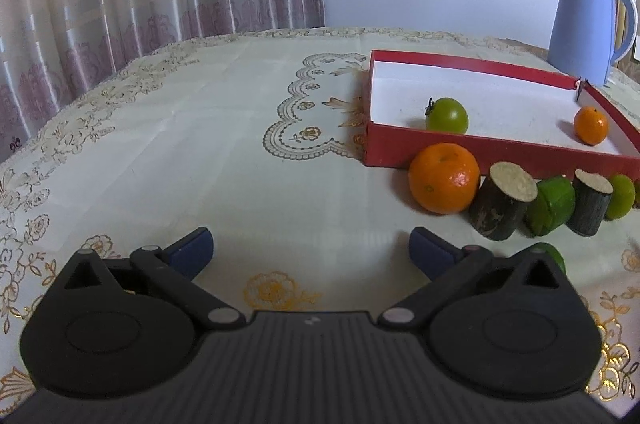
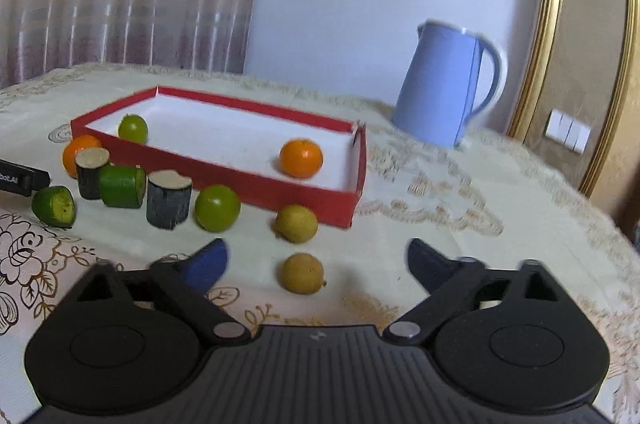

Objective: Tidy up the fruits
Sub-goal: 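Close the right tool on the small yellow-brown fruit, then carry the yellow-brown fruit into the tray and open the right tool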

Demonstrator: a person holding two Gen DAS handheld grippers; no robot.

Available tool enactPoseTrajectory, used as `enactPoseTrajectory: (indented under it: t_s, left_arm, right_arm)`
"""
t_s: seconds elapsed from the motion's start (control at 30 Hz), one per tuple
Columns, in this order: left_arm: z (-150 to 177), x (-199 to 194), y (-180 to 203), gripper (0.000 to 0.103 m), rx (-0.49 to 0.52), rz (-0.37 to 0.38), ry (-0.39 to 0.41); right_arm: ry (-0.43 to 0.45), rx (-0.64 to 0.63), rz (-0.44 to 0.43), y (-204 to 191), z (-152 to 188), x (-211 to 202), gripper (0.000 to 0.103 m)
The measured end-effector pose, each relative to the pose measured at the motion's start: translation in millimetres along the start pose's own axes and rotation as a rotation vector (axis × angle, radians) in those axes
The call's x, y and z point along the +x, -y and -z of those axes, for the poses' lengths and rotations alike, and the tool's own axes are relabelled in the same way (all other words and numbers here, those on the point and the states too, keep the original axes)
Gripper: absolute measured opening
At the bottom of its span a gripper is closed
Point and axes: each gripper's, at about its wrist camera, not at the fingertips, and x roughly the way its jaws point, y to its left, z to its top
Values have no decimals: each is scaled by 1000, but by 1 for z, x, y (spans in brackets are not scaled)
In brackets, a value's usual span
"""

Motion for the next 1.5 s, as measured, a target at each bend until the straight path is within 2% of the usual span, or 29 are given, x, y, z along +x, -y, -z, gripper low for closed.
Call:
enactPoseTrajectory:
  t_s: [0.1,0.27,0.37,0.43,0.6,1.1,1.5]
  left_arm:
    - [0,0,0,103,-4,2,-2]
    - [-1,1,-1,103,-13,9,-6]
    - [-1,2,-3,103,-22,16,-10]
    - [-1,2,-3,103,-24,17,-10]
    - [-1,2,-3,103,-26,19,-11]
    - [-1,3,-3,103,-31,22,-12]
    - [-1,3,-3,103,-32,23,-12]
  right_arm:
    - [-45,14,-25,0,1,10,67]
    - [-83,55,-61,2,4,20,58]
    - [-93,72,-76,3,1,24,48]
    - [-97,85,-97,3,1,26,37]
    - [-81,101,-95,1,3,24,26]
    - [-62,137,-85,7,1,19,26]
    - [-14,102,-69,4,-24,18,26]
